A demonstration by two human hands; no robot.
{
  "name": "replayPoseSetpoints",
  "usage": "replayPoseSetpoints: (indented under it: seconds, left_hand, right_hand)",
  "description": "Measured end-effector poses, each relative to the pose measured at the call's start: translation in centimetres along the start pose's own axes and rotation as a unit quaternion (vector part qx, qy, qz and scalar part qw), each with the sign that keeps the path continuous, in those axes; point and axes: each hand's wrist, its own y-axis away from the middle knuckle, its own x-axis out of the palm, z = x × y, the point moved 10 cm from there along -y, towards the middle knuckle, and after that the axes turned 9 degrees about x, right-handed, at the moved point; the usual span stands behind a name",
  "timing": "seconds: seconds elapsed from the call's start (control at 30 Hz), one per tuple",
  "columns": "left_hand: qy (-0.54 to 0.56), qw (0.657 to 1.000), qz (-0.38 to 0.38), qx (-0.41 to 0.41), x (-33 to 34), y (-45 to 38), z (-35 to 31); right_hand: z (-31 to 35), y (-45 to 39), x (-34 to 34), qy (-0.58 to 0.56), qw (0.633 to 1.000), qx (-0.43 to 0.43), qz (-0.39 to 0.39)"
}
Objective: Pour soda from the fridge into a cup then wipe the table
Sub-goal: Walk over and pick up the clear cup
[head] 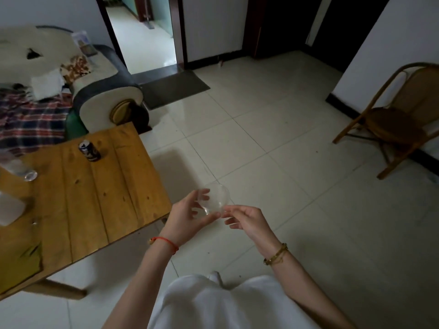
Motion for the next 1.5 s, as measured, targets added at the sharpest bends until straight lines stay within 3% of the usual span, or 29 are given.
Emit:
replayPoseSetpoints:
  seconds: [0.33, 0.7, 1.03, 1.5]
  left_hand:
    - [-0.012, 1.000, -0.004, -0.027, -2.0, -12.6, 3.0]
    - [-0.005, 0.977, -0.180, -0.118, -7.4, -26.0, 7.0]
    - [-0.024, 0.909, -0.356, -0.214, -11.5, -30.8, 9.7]
    - [-0.047, 0.800, -0.489, -0.344, -19.1, -28.0, 17.5]
  right_hand:
    - [6.6, -13.0, -0.2, 0.002, 0.999, 0.013, 0.037]
    - [19.4, -30.5, 3.2, 0.129, 0.972, -0.005, 0.198]
    - [27.2, -39.4, 9.5, 0.279, 0.895, -0.020, 0.348]
    - [27.5, -43.8, 25.0, 0.396, 0.774, 0.003, 0.494]
